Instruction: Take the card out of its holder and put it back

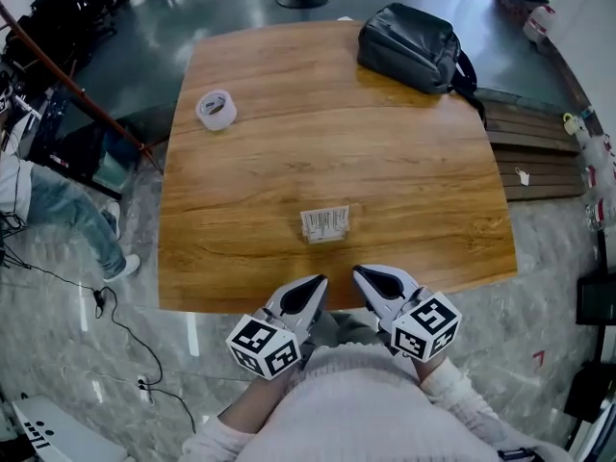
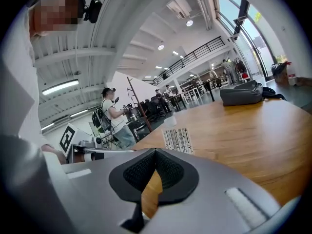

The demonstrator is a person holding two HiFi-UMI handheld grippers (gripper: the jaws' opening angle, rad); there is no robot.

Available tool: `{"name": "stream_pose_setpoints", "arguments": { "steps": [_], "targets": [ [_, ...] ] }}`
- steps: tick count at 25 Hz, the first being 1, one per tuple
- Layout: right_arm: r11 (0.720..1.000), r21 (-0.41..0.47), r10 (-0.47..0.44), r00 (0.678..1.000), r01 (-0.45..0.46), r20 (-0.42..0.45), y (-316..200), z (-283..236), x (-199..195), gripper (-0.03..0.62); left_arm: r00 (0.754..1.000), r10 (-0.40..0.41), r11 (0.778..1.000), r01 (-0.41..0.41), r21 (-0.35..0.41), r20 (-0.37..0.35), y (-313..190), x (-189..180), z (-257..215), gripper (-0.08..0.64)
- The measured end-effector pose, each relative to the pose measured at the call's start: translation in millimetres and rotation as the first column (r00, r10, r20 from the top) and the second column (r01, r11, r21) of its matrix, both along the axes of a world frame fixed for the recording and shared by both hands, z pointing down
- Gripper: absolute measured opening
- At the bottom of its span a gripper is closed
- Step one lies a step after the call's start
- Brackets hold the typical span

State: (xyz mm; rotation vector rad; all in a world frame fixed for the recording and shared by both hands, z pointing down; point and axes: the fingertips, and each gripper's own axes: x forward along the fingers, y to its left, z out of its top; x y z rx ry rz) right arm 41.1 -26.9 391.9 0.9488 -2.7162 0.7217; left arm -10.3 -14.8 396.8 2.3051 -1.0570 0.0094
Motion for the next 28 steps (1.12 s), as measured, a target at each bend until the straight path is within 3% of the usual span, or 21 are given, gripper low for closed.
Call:
{"name": "stream_pose_setpoints", "arguments": {
  "steps": [13, 21, 28],
  "targets": [
    [0.999, -0.032, 0.022, 0.999, -0.023, -0.024, -29, 5, -9, -0.002, 0.998, 0.061, 0.998, -0.061, -0.017, -0.009, -32, -17, 7, 0.008],
    [0.999, -0.047, 0.021, 1.0, -0.022, -0.02, -56, 20, -17, -0.001, 0.996, 0.091, 0.996, -0.091, 0.017, 0.022, -53, -25, 18, 0.009],
    [0.998, -0.045, 0.037, 0.998, -0.039, -0.047, -78, 32, -13, 0.025, 0.997, 0.065, 0.997, -0.066, 0.028, 0.038, -72, -32, 28, 0.026]
  ]
}}
